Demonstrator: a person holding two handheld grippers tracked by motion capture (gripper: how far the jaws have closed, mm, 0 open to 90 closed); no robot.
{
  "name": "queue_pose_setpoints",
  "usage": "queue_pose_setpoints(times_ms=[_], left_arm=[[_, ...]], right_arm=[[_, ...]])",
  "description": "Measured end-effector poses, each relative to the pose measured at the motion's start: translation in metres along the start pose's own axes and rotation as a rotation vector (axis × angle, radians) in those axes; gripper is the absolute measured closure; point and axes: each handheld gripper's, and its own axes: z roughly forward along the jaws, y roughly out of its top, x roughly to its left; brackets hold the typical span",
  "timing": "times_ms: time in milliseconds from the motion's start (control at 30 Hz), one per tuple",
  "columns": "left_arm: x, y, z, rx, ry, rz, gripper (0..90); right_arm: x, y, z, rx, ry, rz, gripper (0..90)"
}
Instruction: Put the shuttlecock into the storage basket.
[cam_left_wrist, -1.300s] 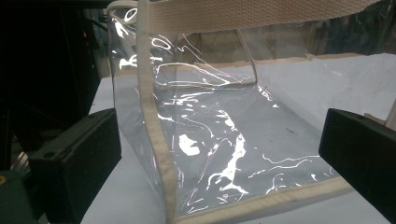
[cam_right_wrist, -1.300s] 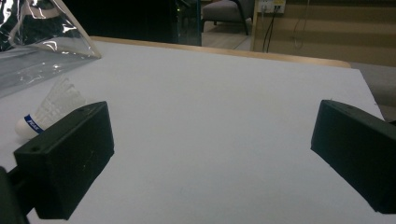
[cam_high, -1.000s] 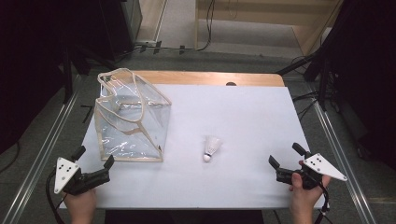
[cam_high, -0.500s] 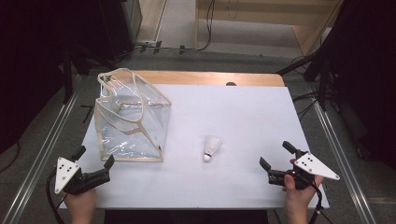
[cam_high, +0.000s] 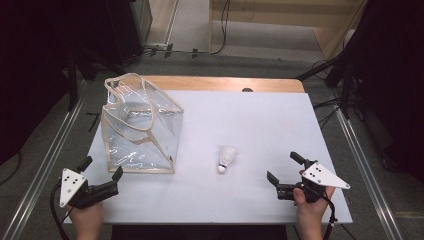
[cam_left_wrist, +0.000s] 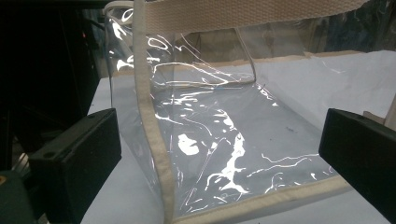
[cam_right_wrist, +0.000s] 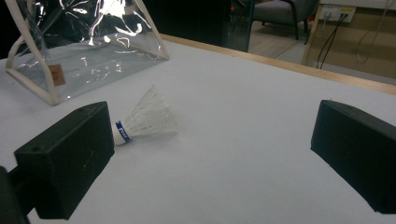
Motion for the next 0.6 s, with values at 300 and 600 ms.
queue_pose_setpoints(times_ms=[300, 600], left_arm=[[-0.001, 0.0, 0.0, 0.009, -0.001, 0.013, 0.0], [-0.002, 0.0, 0.0, 0.01, -0.001, 0.017, 0.0]], right_arm=[[0.01, 0.001, 0.012, 0.028, 0.046, -0.011, 6.9], [0.023, 0.003, 0.03, 0.088, 0.076, -0.028, 16.3]])
